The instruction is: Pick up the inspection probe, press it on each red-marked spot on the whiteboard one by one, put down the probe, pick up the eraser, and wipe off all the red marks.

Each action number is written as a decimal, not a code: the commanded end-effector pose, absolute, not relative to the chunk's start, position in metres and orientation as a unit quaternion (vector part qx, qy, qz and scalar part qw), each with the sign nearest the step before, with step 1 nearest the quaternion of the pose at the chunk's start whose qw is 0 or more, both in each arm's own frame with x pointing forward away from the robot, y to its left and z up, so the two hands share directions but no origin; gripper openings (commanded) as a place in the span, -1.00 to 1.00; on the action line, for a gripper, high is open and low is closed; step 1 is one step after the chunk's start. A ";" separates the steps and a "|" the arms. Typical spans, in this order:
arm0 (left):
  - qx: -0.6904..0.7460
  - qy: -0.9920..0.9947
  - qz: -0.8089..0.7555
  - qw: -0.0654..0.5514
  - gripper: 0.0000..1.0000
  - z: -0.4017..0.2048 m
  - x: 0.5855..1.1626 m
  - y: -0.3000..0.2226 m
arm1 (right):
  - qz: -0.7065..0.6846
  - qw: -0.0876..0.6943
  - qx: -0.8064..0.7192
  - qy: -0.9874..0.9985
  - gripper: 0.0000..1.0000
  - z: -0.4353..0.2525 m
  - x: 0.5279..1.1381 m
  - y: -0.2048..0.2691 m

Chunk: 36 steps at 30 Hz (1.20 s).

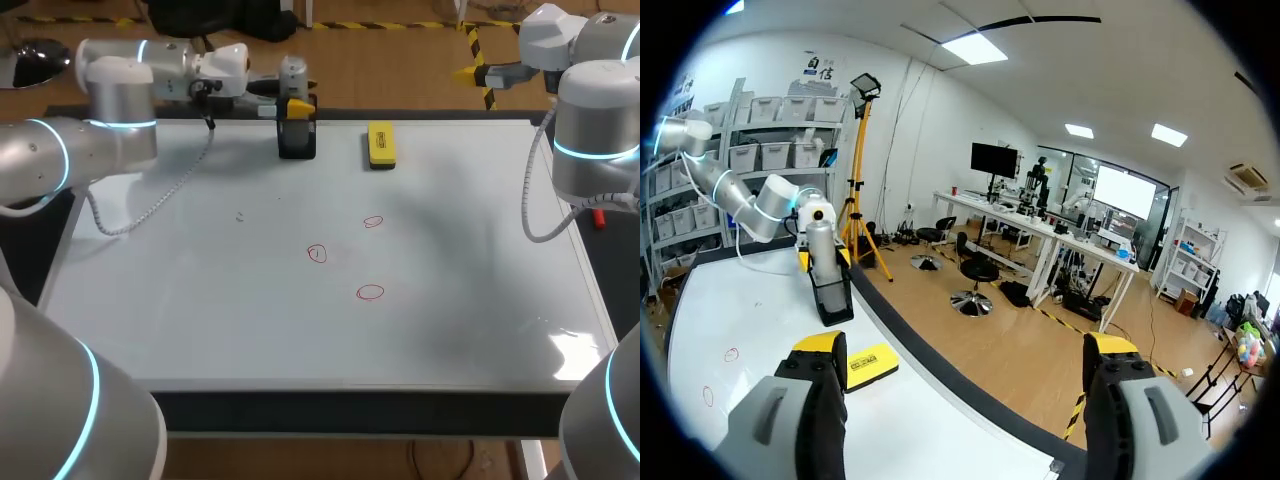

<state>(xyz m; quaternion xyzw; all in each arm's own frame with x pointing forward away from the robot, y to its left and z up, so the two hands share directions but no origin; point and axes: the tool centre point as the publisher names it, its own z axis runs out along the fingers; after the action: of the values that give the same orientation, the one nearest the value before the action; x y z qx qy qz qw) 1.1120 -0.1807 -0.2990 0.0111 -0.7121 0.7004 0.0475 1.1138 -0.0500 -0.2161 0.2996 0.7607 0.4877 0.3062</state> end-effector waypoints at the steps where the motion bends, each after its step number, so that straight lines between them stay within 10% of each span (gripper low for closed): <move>1: 0.014 -0.712 0.701 0.046 -0.21 -0.304 1.109 -0.181 | 0.488 0.306 0.300 0.761 1.00 -0.216 1.114 -0.050; 16: 0.023 -0.714 0.698 0.048 -0.35 -0.313 1.111 -0.185 | 0.488 0.306 0.300 0.761 1.00 -0.216 1.114 -0.050; 21: 0.024 -0.713 0.699 0.045 -1.00 -0.313 1.112 -0.185 | 0.488 0.306 0.300 0.761 1.00 -0.216 1.114 -0.050; 36: 0.015 -0.708 0.705 0.025 -1.00 -0.295 1.112 -0.185 | 0.488 0.306 0.300 0.761 1.00 -0.216 1.114 -0.050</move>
<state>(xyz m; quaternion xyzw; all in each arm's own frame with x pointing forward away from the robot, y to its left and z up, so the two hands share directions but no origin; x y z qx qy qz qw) 1.1155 -0.1845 -0.2975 0.0128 -0.7078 0.7056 0.0296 1.1138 -0.0500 -0.2161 0.2996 0.7607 0.4877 0.3062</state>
